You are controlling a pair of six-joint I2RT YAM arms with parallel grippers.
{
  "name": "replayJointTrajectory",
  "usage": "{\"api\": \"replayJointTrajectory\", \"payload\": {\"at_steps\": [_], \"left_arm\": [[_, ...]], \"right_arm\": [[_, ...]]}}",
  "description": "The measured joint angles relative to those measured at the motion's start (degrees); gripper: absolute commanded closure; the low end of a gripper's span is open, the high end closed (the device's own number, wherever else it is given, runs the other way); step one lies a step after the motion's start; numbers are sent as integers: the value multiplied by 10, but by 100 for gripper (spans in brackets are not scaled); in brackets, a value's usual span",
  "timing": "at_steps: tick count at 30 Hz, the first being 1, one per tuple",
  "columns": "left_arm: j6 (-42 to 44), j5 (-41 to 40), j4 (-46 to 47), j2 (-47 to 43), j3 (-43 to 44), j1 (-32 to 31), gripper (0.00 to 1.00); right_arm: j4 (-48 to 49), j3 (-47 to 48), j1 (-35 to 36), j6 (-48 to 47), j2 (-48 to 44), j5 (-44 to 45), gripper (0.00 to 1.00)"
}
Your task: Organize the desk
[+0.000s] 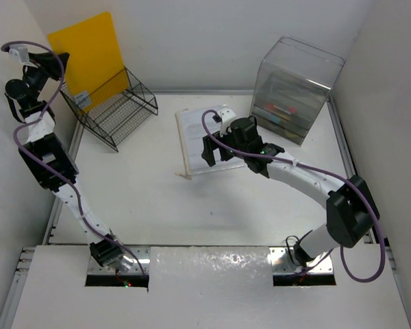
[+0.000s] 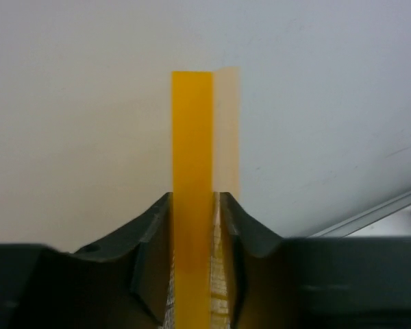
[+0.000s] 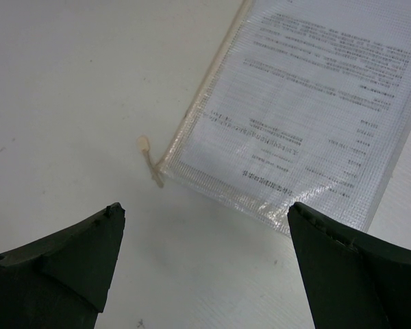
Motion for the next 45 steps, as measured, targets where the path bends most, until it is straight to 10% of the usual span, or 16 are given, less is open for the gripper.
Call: {"api": "replayJointTrajectory", "payload": {"at_steps": [4, 27, 29, 31, 36, 42, 44, 45], "left_arm": [[2, -4, -17, 0, 12, 0, 100], [-38, -37, 124, -4, -77, 3, 100], [-27, -31, 117, -10, -81, 3, 93], [-19, -28, 108, -12, -81, 3, 57], [7, -5, 65, -17, -81, 3, 17], [3, 0, 40, -17, -81, 7, 16], [-4, -5, 40, -17, -80, 11, 26], [-12, -9, 40, -17, -78, 14, 49]], "right_arm": [[1, -3, 0, 0, -4, -3, 1], [1, -3, 0, 0, -6, -4, 1], [1, -3, 0, 2, -6, -4, 1], [1, -3, 0, 4, -6, -4, 1], [1, -3, 0, 9, -6, -4, 1], [1, -3, 0, 10, -6, -4, 1], [1, -3, 0, 10, -6, -4, 1], [1, -3, 0, 10, -6, -4, 1]]}}
